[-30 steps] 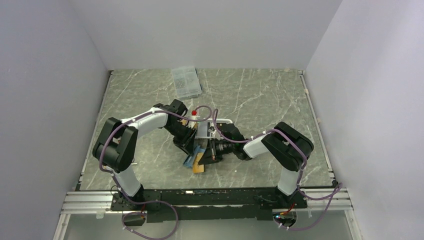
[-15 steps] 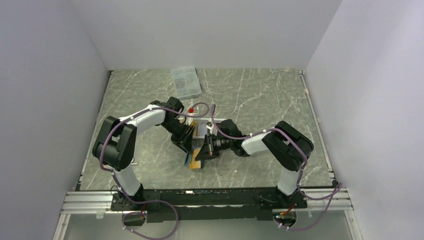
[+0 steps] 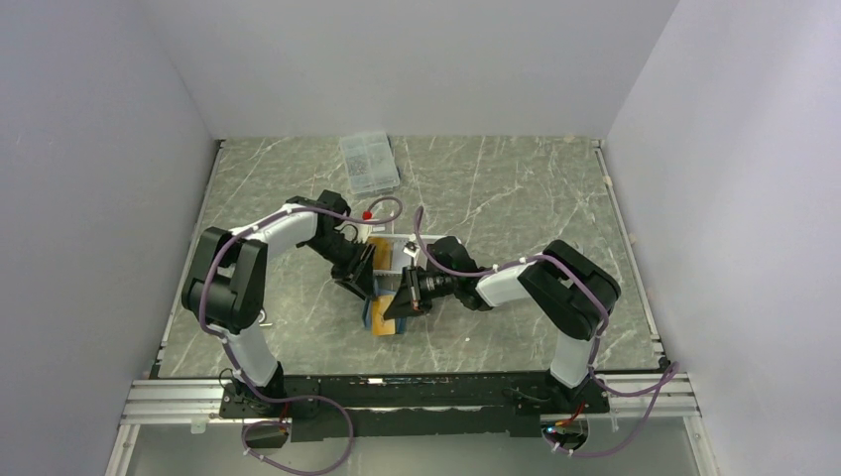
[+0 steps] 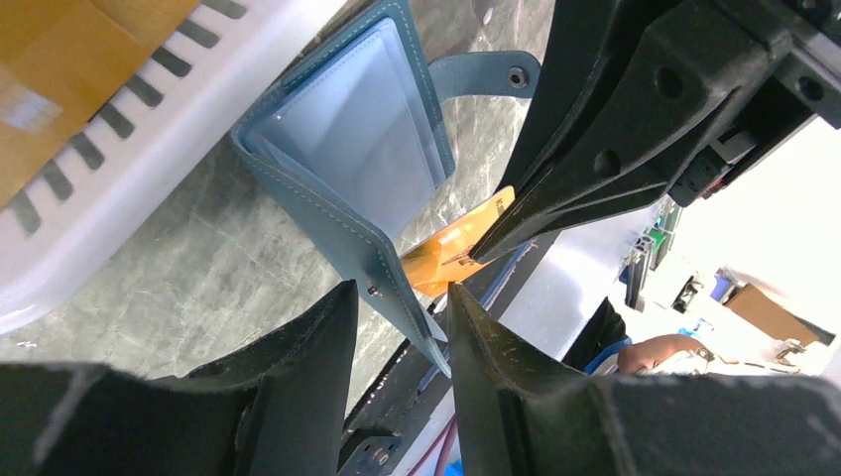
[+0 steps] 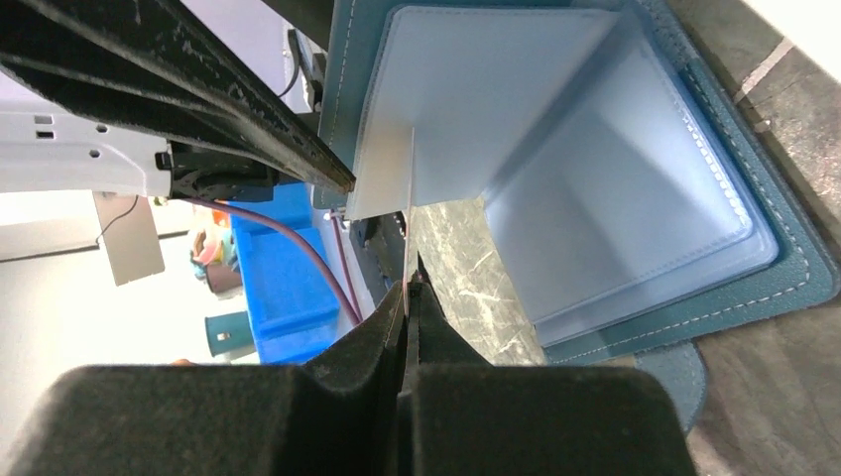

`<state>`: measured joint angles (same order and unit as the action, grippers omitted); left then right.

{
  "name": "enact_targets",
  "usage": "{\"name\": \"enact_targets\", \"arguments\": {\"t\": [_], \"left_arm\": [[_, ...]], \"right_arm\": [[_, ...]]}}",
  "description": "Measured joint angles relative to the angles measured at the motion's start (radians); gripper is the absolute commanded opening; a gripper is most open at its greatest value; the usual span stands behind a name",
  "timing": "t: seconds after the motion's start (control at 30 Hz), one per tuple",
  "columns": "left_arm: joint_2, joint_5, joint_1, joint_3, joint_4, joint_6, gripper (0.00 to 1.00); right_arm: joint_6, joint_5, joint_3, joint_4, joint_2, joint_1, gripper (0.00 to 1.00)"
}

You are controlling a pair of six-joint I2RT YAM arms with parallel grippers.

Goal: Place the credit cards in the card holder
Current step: Open the card holder at the center of the board.

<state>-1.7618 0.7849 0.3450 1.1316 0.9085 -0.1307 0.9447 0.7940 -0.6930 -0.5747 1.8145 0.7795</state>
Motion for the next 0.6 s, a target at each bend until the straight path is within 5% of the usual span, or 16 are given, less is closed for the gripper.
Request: {"name": "enact_targets", "arguments": {"t": [0.4,0.6], "left_arm": [[-0.002,-0.087,-0.014,-0.007,-0.034,0.009,0.33],[-0.002,-0.154,-0.017,-0.023,-0.037,0.007,0.11]], "right_arm": [[0.0,0.0,-0.018,0.003,0.026,0.01,0.0],[0.0,0.0,-0.021,0.006,0.041,0.011,0.0]]}}
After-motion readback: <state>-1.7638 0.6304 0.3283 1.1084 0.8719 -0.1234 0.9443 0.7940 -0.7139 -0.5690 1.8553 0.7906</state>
